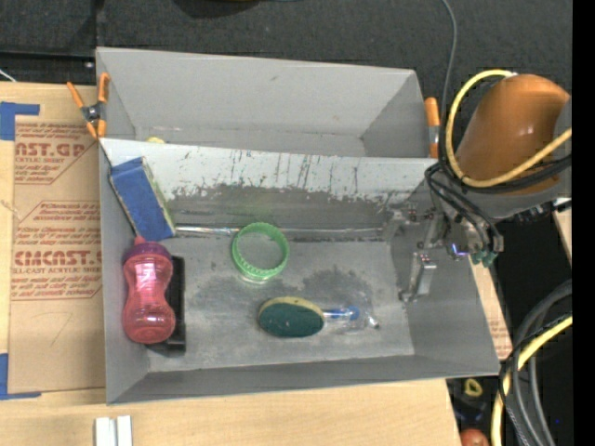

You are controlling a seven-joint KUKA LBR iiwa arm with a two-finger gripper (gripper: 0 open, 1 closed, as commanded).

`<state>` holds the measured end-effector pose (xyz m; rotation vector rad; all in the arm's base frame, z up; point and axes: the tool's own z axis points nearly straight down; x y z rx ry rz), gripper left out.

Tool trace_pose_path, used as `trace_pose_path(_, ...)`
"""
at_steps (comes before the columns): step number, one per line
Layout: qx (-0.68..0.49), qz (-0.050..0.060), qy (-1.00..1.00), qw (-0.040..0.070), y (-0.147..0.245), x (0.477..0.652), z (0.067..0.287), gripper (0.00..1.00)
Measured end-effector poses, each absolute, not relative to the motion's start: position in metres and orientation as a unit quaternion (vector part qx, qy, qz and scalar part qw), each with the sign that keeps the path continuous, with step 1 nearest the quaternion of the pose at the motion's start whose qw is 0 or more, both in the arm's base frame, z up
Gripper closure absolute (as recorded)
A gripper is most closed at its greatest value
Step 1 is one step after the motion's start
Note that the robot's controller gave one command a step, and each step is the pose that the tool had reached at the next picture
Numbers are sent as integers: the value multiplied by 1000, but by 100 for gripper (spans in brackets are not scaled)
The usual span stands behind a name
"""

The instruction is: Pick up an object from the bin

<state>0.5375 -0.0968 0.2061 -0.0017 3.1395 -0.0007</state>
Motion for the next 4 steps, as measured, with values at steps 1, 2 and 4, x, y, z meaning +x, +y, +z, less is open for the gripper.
trace_pose_path(1,-1,0,1000,1,-97,538,206,0)
trace_pose_path(2,1,-2,1000,6,-86,530,194,0)
trace_pose_path(4,-48,0,999,2,-56,494,157,0)
